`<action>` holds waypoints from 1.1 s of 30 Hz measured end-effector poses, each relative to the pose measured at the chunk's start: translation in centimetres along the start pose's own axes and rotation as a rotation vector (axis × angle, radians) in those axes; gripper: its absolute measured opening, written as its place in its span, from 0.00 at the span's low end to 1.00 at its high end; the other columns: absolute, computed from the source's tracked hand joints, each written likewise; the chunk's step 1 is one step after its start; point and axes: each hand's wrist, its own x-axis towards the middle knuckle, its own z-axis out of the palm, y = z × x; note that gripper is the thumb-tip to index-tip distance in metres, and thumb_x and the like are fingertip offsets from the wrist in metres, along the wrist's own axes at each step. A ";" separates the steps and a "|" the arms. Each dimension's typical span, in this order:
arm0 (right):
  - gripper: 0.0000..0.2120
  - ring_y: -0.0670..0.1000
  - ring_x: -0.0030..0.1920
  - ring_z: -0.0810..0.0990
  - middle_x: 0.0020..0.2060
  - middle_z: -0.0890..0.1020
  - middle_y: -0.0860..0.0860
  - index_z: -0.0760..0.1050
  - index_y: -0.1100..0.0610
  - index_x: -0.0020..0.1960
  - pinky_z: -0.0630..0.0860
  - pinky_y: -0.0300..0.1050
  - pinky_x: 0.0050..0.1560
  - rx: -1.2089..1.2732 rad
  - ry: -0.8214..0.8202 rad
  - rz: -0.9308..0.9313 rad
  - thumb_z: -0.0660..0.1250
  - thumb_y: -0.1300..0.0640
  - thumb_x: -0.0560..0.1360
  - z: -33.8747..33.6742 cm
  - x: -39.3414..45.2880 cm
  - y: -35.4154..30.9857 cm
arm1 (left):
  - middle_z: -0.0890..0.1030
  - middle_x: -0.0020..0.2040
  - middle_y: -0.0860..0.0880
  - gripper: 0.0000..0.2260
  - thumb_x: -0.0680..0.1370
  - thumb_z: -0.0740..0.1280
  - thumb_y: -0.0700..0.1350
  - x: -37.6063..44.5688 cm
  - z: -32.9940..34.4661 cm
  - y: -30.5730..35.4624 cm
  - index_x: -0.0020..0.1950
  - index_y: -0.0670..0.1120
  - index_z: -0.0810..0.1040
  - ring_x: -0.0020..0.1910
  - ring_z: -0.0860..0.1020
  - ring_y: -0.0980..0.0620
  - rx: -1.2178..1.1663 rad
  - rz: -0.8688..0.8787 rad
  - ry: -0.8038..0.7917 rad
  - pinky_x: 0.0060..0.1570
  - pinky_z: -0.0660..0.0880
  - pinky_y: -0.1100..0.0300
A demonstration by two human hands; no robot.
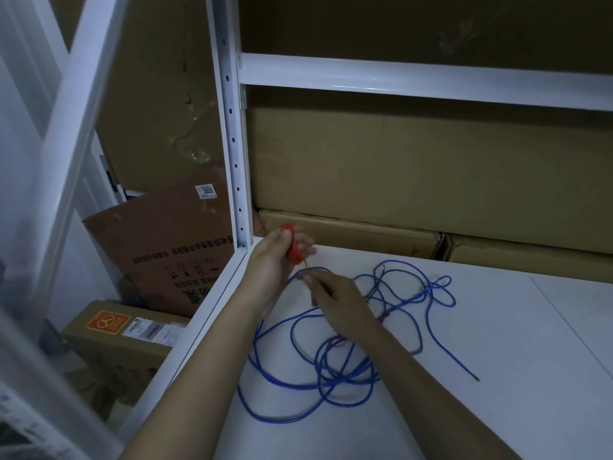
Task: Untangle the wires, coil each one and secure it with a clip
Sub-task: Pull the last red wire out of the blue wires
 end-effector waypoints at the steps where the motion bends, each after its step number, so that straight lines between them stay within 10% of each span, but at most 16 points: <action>1: 0.13 0.43 0.29 0.73 0.28 0.74 0.46 0.77 0.51 0.60 0.70 0.40 0.34 -0.085 -0.049 -0.024 0.57 0.50 0.82 0.3 -0.3 -0.1 | 0.81 0.36 0.50 0.11 0.84 0.51 0.37 0.2 -0.1 -0.1 0.53 0.39 0.73 0.36 0.80 0.56 0.050 0.031 0.015 0.41 0.76 0.66; 8: 0.12 0.48 0.30 0.71 0.29 0.74 0.47 0.77 0.58 0.45 0.68 0.46 0.32 -0.336 -0.066 -0.262 0.59 0.53 0.80 0.3 -1.4 -0.8 | 0.79 0.51 0.50 0.10 0.84 0.50 0.39 0.4 -2.8 -3.3 0.53 0.46 0.70 0.50 0.78 0.55 0.826 0.162 -0.066 0.54 0.71 0.66; 14: 0.11 0.45 0.35 0.71 0.34 0.76 0.45 0.81 0.54 0.47 0.69 0.43 0.37 -0.365 0.037 -0.319 0.61 0.51 0.78 -2.1 -0.6 0.1 | 0.78 0.37 0.51 0.14 0.83 0.53 0.53 -0.8 -3.7 -3.1 0.46 0.46 0.70 0.35 0.74 0.58 1.195 0.036 -0.197 0.43 0.72 0.57; 21: 0.13 0.50 0.38 0.75 0.37 0.81 0.51 0.82 0.56 0.47 0.71 0.46 0.41 -0.381 0.027 -0.297 0.63 0.50 0.78 -4.4 0.6 1.5 | 0.76 0.34 0.52 0.14 0.81 0.62 0.49 -1.6 -2.9 -1.5 0.39 0.46 0.78 0.33 0.72 0.58 0.884 -0.108 -0.272 0.40 0.68 0.68; 29: 0.08 0.42 0.38 0.75 0.40 0.79 0.45 0.79 0.56 0.50 0.69 0.33 0.40 -0.272 0.109 0.070 0.61 0.56 0.81 -6.0 0.3 4.1 | 0.64 0.24 0.53 0.19 0.82 0.60 0.45 -0.4 -2.9 0.2 0.30 0.47 0.68 0.24 0.62 0.58 0.421 0.035 0.289 0.32 0.64 0.66; 33: 0.10 0.47 0.32 0.78 0.31 0.78 0.52 0.77 0.60 0.47 0.79 0.41 0.43 0.331 0.353 0.196 0.58 0.60 0.82 -6.9 -0.1 3.3 | 0.64 0.25 0.50 0.19 0.83 0.59 0.47 0.6 -4.3 0.5 0.32 0.46 0.66 0.25 0.61 0.54 0.476 -0.064 0.416 0.31 0.61 0.60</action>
